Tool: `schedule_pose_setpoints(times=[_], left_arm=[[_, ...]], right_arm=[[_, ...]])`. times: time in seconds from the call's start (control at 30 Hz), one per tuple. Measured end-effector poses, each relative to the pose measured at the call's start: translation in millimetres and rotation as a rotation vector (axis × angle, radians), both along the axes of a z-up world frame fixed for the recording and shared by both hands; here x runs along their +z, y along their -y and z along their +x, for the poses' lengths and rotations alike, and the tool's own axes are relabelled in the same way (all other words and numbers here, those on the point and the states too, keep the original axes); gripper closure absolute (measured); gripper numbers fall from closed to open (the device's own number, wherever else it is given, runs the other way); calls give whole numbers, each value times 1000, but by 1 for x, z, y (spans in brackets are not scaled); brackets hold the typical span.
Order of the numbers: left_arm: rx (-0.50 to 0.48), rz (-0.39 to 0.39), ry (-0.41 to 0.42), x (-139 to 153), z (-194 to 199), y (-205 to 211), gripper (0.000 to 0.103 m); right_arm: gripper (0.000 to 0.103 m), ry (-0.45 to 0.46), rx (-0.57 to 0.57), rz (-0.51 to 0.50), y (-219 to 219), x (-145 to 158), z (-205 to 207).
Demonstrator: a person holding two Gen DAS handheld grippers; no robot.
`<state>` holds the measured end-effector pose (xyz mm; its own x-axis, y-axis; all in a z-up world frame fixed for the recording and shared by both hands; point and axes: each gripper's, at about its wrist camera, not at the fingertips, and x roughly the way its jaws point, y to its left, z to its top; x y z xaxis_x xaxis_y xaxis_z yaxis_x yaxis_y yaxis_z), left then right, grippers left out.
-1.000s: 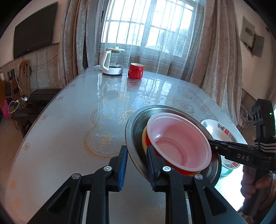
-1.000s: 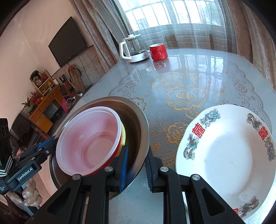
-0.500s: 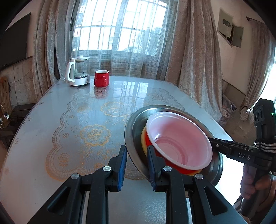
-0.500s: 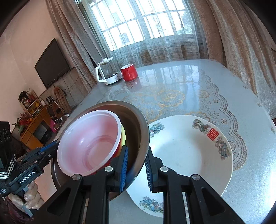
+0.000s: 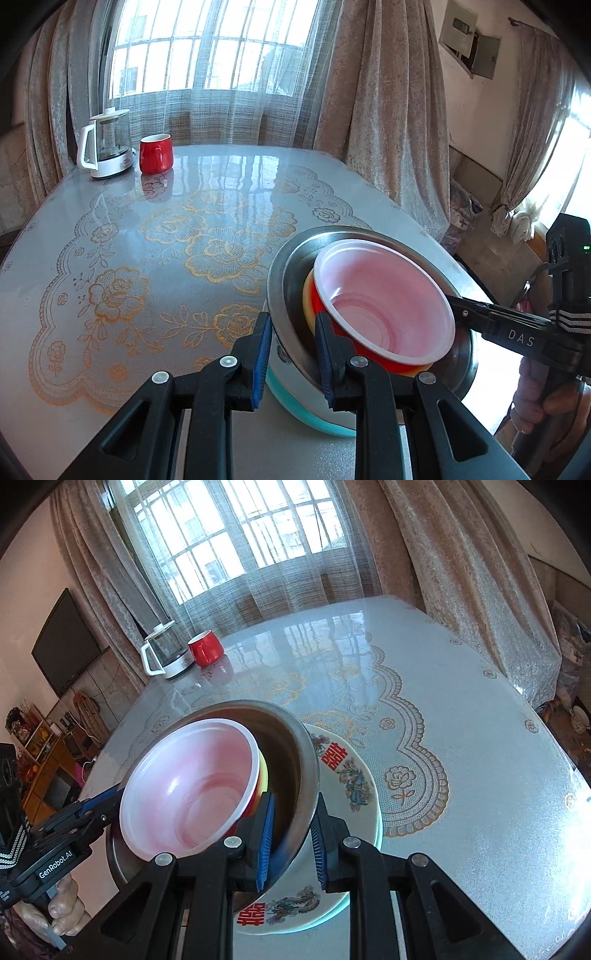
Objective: Organize plates and bowls
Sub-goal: 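Slide the steel basin with both grippers onto the plate stack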
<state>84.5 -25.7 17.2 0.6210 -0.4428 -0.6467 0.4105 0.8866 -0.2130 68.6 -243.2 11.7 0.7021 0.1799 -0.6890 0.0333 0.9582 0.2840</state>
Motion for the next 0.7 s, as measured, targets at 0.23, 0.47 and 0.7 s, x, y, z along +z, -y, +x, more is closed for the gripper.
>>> schedule_pose_setpoints(times=[0.23,0.47,0.7], left_arm=[[5,18,-43,-16,8,12,80],[3,41,-61,-27,12,18,80],[-7,60,-54,-29,13,22,80]], right_arm=[[83,-30,-9,1,10,-13,6],[83,-46,-16,-5,13,-20,11],[83,-47,-25,-12,16,-23,13]])
